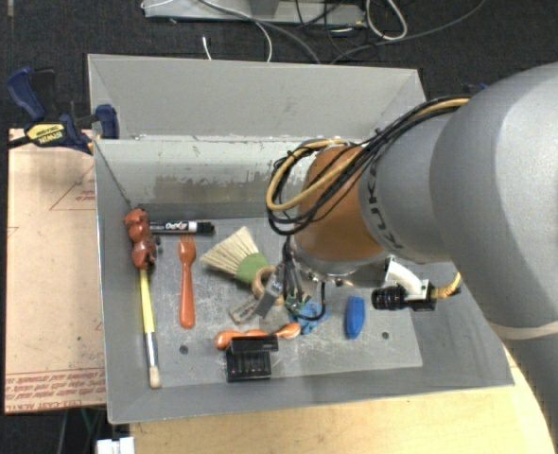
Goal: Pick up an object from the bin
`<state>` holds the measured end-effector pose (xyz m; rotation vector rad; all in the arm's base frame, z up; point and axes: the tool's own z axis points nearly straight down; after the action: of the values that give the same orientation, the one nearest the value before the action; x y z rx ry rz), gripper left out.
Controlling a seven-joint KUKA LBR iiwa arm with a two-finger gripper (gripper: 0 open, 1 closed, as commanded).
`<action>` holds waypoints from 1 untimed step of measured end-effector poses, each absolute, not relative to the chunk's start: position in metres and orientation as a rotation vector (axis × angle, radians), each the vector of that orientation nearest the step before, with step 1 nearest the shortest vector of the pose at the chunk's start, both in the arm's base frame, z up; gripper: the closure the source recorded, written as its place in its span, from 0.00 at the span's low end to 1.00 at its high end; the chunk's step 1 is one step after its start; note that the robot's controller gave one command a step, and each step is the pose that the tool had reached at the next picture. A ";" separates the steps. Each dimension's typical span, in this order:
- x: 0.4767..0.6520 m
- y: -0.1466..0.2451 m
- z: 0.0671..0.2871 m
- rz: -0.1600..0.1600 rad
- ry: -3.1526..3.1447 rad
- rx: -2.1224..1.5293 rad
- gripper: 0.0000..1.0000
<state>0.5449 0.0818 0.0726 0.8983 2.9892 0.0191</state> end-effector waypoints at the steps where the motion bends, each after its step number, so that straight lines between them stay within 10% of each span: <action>1: 0.545 0.082 0.072 0.019 2.990 0.897 1.00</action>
Offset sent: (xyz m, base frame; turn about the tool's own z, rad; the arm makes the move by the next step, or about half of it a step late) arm -0.0003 -0.0003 0.0010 -0.0017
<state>0.5447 0.0817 0.0725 0.8969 2.9901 0.0188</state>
